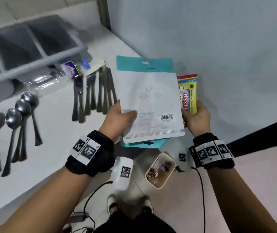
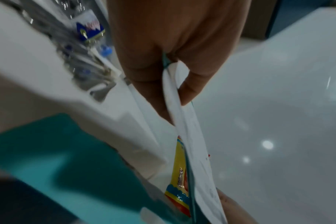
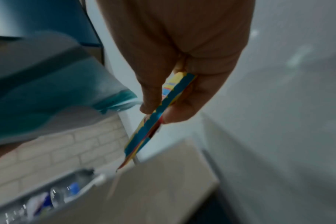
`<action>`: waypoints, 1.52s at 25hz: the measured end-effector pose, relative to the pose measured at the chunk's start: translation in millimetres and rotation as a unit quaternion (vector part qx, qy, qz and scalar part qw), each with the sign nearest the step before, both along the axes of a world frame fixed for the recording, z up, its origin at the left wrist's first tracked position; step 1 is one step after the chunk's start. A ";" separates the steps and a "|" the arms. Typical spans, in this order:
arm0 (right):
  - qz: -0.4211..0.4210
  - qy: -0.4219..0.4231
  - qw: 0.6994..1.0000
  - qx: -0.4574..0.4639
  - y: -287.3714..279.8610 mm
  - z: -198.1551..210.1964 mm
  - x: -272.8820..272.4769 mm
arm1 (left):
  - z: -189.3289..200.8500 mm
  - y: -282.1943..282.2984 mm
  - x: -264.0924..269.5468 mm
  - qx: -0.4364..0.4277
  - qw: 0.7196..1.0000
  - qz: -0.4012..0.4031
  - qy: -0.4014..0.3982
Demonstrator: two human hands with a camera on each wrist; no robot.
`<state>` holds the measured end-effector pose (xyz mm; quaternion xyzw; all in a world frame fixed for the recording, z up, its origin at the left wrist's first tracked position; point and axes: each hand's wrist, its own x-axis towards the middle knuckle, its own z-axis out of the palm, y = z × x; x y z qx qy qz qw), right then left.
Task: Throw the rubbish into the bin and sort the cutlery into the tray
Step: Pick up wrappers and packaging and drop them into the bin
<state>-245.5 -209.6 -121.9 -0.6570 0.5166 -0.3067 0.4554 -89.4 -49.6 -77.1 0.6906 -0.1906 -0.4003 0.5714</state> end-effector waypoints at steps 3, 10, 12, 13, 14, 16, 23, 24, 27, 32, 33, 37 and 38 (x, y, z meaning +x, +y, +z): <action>-0.014 0.085 0.995 0.056 9.8 -51.4 -49.8 | -43.4 -10.3 -40.5 0.074 0.994 -0.050 -0.063; -0.029 0.247 0.944 0.218 38.7 -183.1 -139.0 | -173.1 -22.1 -117.2 0.244 0.956 -0.133 -0.099; -0.045 0.241 0.937 0.250 48.2 -209.1 -145.2 | -209.1 -28.9 -121.9 0.287 0.940 -0.151 -0.109; -0.053 0.244 0.933 0.260 52.0 -224.3 -147.3 | -227.3 -31.3 -123.3 0.304 0.934 -0.154 -0.108; -0.062 0.248 0.929 0.267 56.0 -238.9 -148.4 | -246.8 -33.3 -124.1 0.323 0.927 -0.159 -0.106; -0.076 0.247 0.924 0.280 60.1 -267.5 -146.2 | -282.4 -38.1 -122.9 0.353 0.912 -0.178 -0.112; -0.125 0.222 0.921 0.296 62.2 -414.1 -124.1 | -449.0 -71.3 -120.1 0.359 0.892 -0.260 -0.091; -0.138 0.210 0.920 0.300 62.4 -434.8 -121.3 | -472.4 -75.2 -119.7 0.362 0.891 -0.260 -0.087; -0.125 0.216 0.917 0.312 60.8 -488.6 -109.1 | -531.8 -84.8 -119.3 0.382 0.882 -0.258 -0.097; -0.019 0.294 0.902 0.315 49.3 -576.2 -82.5 | -606.0 -99.1 -130.9 0.390 0.850 -0.334 -0.118; 0.001 0.306 0.894 0.326 50.1 -587.6 -80.0 | -612.9 -100.8 -134.4 0.391 0.844 -0.351 -0.111; -0.017 0.308 0.877 0.369 54.2 -625.4 -83.2 | -648.3 -107.1 -140.6 0.405 0.805 -0.421 -0.104; -0.019 0.312 0.875 0.371 52.2 -630.5 -84.8 | -655.1 -109.4 -138.7 0.407 0.797 -0.432 -0.110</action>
